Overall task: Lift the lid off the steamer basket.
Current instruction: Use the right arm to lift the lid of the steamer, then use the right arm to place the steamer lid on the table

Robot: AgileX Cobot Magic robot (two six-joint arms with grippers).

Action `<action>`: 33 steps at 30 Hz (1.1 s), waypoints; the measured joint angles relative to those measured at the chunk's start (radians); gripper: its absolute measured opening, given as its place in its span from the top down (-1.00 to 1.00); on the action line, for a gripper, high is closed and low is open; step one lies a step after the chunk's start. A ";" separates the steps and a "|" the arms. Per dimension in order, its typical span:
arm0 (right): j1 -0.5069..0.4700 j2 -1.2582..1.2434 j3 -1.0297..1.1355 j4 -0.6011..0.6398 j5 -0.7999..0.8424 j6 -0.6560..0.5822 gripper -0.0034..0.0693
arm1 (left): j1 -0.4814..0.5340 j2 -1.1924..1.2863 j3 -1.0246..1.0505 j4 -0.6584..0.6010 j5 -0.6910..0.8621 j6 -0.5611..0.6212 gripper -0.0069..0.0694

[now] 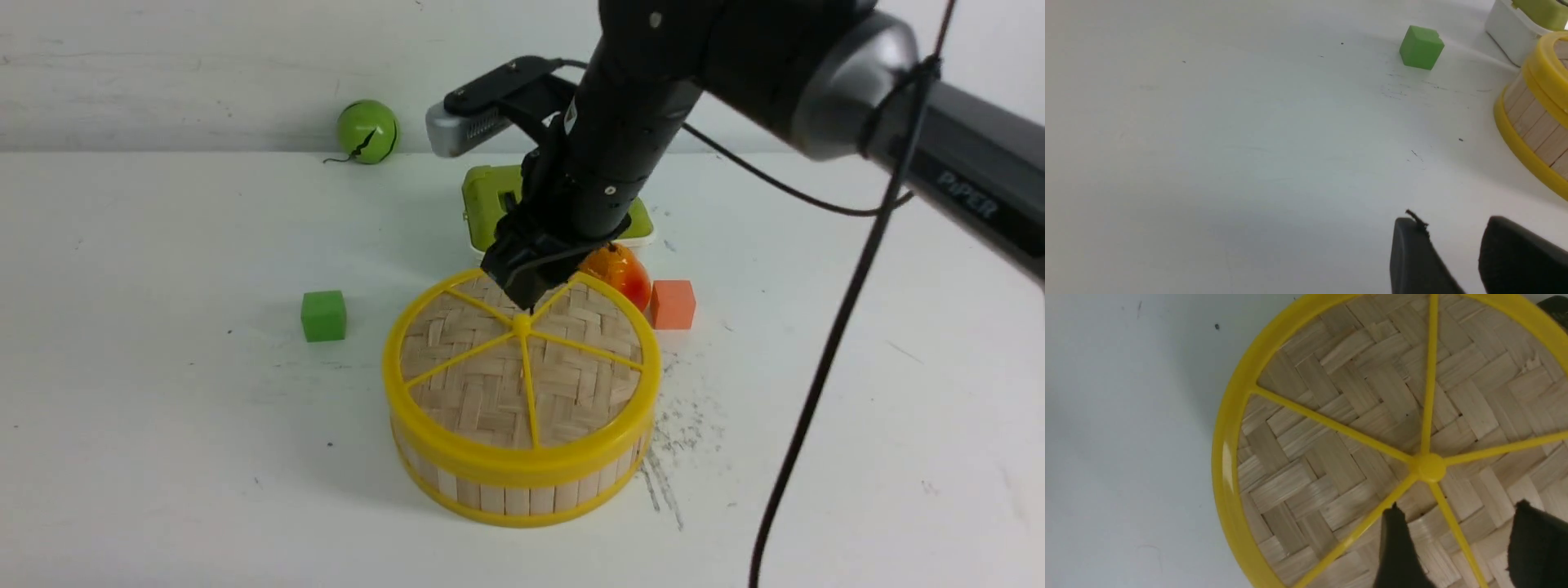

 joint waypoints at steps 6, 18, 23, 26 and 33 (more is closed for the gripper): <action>0.000 0.053 0.000 -0.020 -0.026 0.036 -0.12 | 0.000 0.000 0.000 -0.001 0.000 0.000 0.19; -0.001 0.113 -0.002 -0.016 -0.096 0.055 0.13 | 0.000 0.000 0.000 -0.002 0.000 0.000 0.19; -0.001 0.114 -0.007 -0.011 -0.095 0.075 0.46 | 0.000 0.000 0.000 -0.002 0.000 0.000 0.19; -0.001 0.111 -0.012 -0.011 -0.088 0.076 0.62 | 0.000 0.000 0.000 -0.002 0.000 0.000 0.19; -0.001 0.001 -0.084 -0.032 -0.005 0.072 0.61 | 0.000 0.000 0.000 -0.002 0.000 0.000 0.19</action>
